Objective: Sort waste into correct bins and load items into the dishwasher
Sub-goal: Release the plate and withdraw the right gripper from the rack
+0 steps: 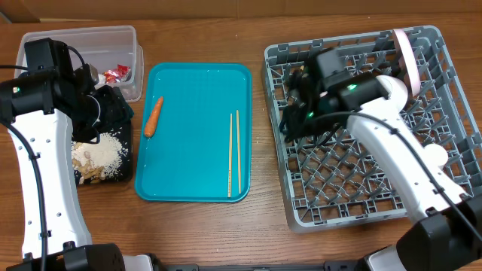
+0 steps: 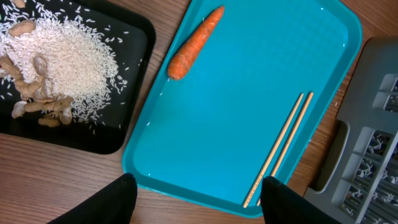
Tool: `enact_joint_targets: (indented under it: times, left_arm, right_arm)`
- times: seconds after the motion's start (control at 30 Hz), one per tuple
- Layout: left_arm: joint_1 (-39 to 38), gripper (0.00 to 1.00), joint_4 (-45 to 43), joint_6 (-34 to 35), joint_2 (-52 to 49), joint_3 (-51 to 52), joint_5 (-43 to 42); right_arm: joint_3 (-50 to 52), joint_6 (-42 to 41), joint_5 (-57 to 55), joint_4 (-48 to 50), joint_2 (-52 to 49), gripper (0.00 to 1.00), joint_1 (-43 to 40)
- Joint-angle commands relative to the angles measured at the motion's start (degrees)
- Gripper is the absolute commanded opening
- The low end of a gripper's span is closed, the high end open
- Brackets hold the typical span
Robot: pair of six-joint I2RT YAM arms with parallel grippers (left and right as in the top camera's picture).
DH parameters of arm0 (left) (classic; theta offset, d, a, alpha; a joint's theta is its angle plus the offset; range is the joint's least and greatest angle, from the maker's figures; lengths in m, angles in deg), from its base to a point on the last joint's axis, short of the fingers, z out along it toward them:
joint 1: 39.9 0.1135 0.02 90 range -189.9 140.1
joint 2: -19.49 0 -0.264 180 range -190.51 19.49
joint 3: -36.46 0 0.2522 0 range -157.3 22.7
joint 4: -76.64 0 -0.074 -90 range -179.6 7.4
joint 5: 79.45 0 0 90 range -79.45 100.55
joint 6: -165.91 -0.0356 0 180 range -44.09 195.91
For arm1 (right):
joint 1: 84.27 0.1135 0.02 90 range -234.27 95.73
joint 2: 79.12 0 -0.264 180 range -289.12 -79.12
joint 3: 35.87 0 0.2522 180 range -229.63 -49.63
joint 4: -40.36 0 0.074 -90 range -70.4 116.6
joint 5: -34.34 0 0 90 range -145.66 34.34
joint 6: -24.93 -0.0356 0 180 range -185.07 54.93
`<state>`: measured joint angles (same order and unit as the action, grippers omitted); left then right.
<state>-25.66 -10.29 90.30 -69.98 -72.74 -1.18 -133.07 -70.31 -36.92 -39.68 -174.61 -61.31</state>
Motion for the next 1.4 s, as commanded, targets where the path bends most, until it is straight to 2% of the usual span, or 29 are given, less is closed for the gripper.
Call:
enact_joint_targets:
  times: [0.0,0.23,0.3,0.43,0.57,0.87,1.0,1.07,1.17,1.37]
  left_arm:
    - [-0.39,0.66,0.24,-1.11,-0.15,0.37,0.11]
    - [-0.42,0.66,0.22,-1.11,-0.15,0.37,0.11]
    - [-0.39,0.66,0.24,-1.11,-0.15,0.37,0.11]
    - [-0.39,0.66,0.37,-1.11,-0.15,0.37,0.13]
    - [-0.39,0.66,0.37,-1.11,-0.15,0.37,0.11]
    - [-0.39,0.66,0.55,-1.11,-0.15,0.37,0.11]
    - [-0.42,0.66,0.83,-1.11,-0.15,0.37,0.11]
    - [-0.42,0.66,1.03,-1.11,-0.15,0.37,0.11]
    - [-0.39,0.66,1.07,-1.14,-0.15,0.37,0.13]
    - [-0.39,0.66,1.03,-1.11,-0.15,0.37,0.11]
  right_arm:
    - [3.06,0.81,1.92,1.22,-1.86,0.36,3.34]
    - [5.46,0.76,0.02,7.32,-7.48,0.36,6.14]
    - [5.49,-0.04,-3.63,7.91,-8.92,0.36,6.12]
    - [5.49,-7.08,-16.35,8.92,-10.73,0.36,5.07]
    - [5.46,-7.43,-23.69,12.0,-10.73,0.36,3.5]
    - [5.46,-7.39,-29.9,14.73,-10.73,0.37,-1.38]
    - [5.46,-6.78,-29.88,18.23,-10.73,0.44,-4.0]
    - [5.46,-6.78,-29.86,19.85,-10.73,0.54,-5.05]
    - [4.57,-6.8,-29.7,18.18,-10.58,0.59,-5.27]
    - [0.48,-8.35,-29.35,13.57,-5.44,0.61,-5.29]
